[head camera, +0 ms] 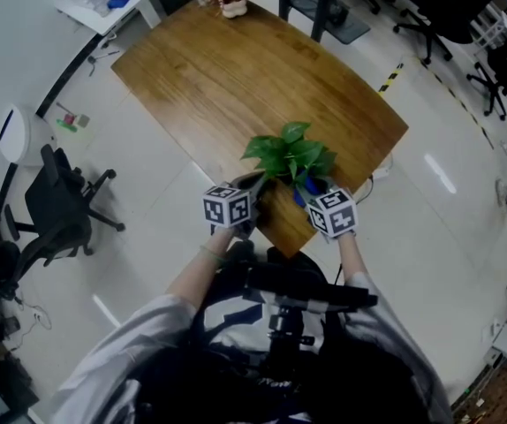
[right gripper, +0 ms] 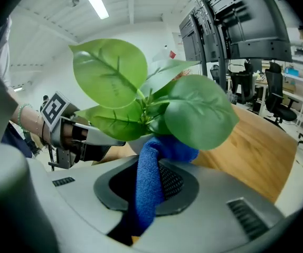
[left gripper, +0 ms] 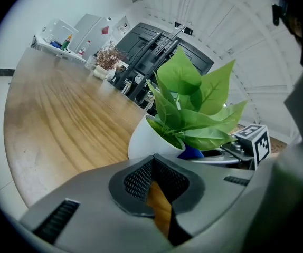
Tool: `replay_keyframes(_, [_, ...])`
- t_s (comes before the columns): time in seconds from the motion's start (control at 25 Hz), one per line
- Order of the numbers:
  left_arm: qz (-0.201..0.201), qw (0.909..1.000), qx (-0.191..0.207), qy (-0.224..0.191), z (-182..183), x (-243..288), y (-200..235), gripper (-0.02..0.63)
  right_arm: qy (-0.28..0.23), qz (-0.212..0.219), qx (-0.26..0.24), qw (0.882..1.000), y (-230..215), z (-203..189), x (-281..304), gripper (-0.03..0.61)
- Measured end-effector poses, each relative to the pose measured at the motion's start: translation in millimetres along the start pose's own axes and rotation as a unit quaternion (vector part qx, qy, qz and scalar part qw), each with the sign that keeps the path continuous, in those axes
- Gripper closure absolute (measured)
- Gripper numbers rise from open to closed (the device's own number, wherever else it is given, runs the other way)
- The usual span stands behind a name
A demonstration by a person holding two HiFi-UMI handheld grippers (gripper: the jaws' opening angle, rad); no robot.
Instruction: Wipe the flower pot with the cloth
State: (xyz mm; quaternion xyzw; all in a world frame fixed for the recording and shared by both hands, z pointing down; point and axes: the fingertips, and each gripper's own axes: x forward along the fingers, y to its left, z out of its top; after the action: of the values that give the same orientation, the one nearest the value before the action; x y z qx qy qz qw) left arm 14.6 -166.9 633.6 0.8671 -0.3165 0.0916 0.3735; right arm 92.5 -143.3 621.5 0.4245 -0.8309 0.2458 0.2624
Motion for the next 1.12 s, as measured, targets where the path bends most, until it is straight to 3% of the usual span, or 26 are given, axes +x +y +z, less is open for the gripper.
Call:
replay_keyframes(0.52, [0.043,0.9988,0.000,-0.024,32.5,-1.6,36.0,0.606,0.035,0.065,-0.034,0.997,61.8,-20.7,28.0,0.514])
replay_keyframes(0.92, [0.043,0.9980,-0.027,-0.038,11.7,-13.8,22.9,0.606,0.044,0.011,-0.022,0.999,-5.4,-50.4,-25.5,0.514])
replay_keyframes(1.12, [0.042,0.9982,-0.029,-0.032,2.3,-12.6,16.2,0.606,0.028,-0.020,-0.008,0.999,-47.7,-39.0,-31.3,0.514])
